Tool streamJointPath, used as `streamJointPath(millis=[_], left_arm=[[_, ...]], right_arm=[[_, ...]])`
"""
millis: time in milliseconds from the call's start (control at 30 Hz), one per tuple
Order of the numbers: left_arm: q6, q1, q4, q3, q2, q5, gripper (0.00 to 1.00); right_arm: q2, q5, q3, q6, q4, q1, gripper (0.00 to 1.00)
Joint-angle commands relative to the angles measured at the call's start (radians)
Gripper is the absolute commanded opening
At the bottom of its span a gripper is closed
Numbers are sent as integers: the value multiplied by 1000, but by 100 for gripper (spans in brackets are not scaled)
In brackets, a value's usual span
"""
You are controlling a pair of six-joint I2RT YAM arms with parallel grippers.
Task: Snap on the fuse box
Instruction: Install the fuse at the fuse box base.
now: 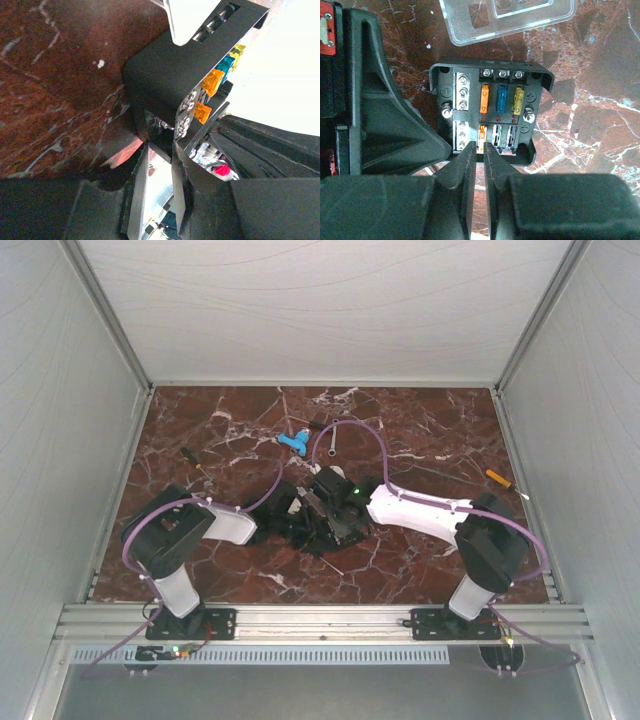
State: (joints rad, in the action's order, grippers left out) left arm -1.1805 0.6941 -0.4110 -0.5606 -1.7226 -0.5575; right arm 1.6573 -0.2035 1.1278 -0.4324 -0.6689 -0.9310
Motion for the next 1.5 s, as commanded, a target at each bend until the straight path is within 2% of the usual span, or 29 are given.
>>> streamJointPath(millis=[0, 300, 600, 1033, 1267, 1467], left_arm=[[-5, 5, -18, -5, 22, 21, 24], [-4, 5, -19, -6, 22, 20, 24], [-5, 5, -19, -4, 24, 22, 23], [-1, 5, -8, -13, 20, 26, 23], [0, 5, -5, -15, 22, 25, 23], [1, 5, -4, -15, 24, 28, 24]], right_arm=[[19, 4, 12, -6, 8, 4, 7], [69, 10, 16, -14, -43, 5, 0], [185, 50, 22, 8, -82, 8, 0], [296, 55, 1, 33, -34, 9, 0], [146, 93, 37, 49, -25, -6, 0], [28, 57, 53, 31, -54, -4, 0]])
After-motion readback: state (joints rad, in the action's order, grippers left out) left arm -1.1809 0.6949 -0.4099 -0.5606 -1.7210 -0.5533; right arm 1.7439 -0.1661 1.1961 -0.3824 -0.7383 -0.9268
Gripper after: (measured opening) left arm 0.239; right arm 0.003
